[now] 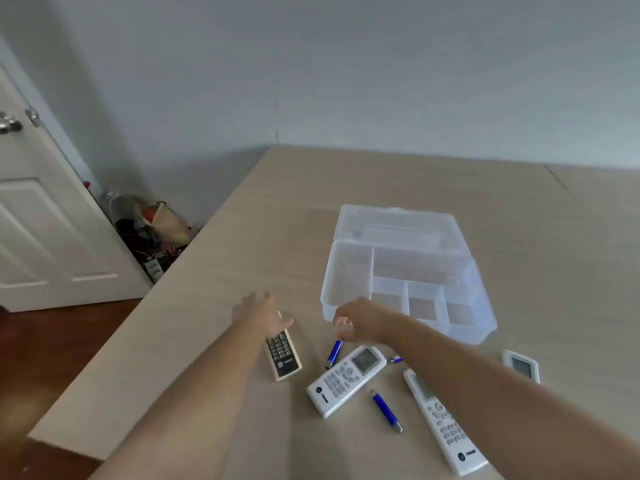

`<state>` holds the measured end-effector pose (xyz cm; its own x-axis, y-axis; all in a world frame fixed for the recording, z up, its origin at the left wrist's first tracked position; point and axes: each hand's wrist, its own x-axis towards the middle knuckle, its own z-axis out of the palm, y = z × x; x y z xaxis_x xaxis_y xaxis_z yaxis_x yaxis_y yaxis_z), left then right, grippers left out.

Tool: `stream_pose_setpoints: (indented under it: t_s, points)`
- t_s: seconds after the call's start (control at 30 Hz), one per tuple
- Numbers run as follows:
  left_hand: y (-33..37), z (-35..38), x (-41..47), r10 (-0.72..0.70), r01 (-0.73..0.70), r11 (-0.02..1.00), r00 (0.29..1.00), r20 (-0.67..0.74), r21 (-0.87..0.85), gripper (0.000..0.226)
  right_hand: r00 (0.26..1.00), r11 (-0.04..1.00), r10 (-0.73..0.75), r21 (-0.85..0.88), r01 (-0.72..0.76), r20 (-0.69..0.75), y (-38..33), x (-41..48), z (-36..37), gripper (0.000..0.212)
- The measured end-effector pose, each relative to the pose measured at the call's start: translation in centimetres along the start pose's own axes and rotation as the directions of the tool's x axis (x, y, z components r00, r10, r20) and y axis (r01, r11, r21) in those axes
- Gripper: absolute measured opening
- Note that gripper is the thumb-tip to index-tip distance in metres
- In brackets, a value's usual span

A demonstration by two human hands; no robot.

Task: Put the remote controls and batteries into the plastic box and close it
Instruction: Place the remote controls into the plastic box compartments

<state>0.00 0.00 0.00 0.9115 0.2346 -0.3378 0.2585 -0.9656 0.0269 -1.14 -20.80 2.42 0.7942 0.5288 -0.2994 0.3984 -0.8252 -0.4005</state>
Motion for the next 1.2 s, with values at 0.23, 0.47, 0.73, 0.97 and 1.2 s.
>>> stream_pose_setpoints:
  t_s: [0.23,0.47,0.73,0.97,1.2]
  points:
    - [0.5,5.3,0.2,-0.141,0.147,0.971,0.989,0.046,-0.189,0.101,0.959,0.952,0.141,-0.301,-0.063,0.246,2.7,0.1,3.3,0.07]
    - [1.3,6.9,0.9,-0.265,0.266,0.911,0.963,0.047,-0.315,0.103,0.966,0.914,0.104,-0.405,0.001,0.237,4.2,0.5,5.2,0.064]
    - [0.5,5.4,1.3,-0.263,0.303,0.844,0.953,0.152,-0.441,0.077,0.948,0.974,0.172,-0.192,-0.123,0.267,3.9,0.4,3.2,0.045]
    - [3.0,-2.2,1.3,-0.121,0.087,0.841,0.992,-0.029,-0.533,0.07,0.979,0.953,0.126,0.255,-0.165,0.163,4.5,-1.1,-4.8,0.011]
    - [10.2,-5.8,1.9,0.134,-0.202,0.882,0.974,-0.184,-0.426,0.083,0.92,0.559,0.34,0.828,-0.032,-0.194,9.8,-2.4,-9.8,0.008]
